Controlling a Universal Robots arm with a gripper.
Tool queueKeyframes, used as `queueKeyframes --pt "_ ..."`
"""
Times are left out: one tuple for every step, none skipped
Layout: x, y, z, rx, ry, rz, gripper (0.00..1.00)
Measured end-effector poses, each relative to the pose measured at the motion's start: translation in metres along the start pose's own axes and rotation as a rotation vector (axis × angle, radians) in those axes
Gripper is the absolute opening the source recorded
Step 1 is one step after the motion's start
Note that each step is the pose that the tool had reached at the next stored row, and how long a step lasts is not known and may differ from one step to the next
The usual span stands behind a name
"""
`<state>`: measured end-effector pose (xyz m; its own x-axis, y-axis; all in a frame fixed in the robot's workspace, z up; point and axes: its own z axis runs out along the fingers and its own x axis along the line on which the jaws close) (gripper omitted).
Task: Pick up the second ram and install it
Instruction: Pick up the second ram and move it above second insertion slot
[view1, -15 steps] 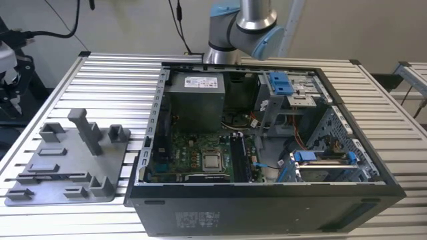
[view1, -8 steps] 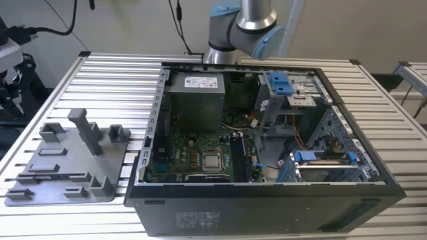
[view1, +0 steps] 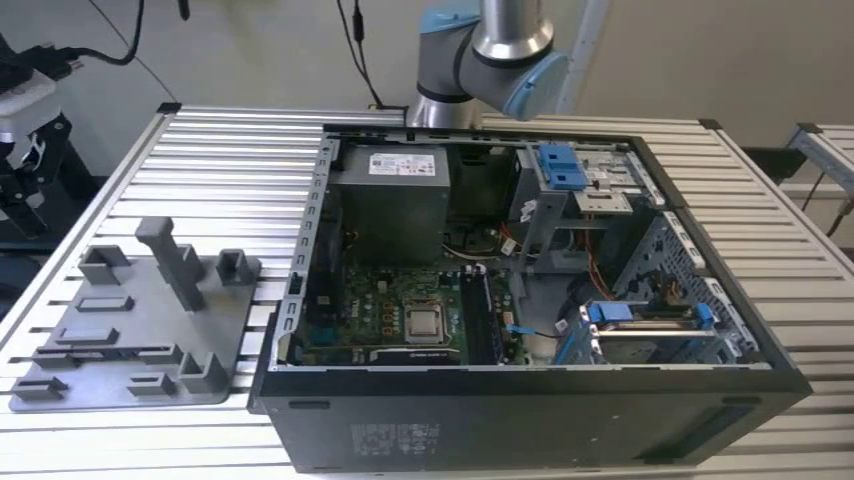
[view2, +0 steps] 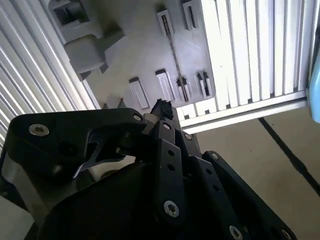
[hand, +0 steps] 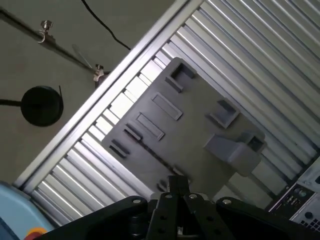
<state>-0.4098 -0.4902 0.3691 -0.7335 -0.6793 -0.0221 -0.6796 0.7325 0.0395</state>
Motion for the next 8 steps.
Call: queueKeyframes --pt "0.0 0.0 0.0002 -0.0004 0.0007 -0.018 0.11" --pt "0.0 0.0 0.0003 -0.0008 0.0014 -0.036 0.11" --pt "0.0 0.0 0.0005 -0.0012 0.002 -0.054 0.11" --pt "0.0 0.0 0.0006 -0.0016 0.0029 -0.073 0.11" --pt "0.0 0.0 0.0007 -0.002 0.0036 -0.09 0.11" --pt "0.0 0.0 0.0009 -0.0024 0.0042 -0.108 0.11" --pt "0.0 0.0 0.0011 -0.0028 0.005 -0.126 0.11" --pt "0.0 -0.0001 0.0014 -0.0032 0.0058 -0.144 0.11"
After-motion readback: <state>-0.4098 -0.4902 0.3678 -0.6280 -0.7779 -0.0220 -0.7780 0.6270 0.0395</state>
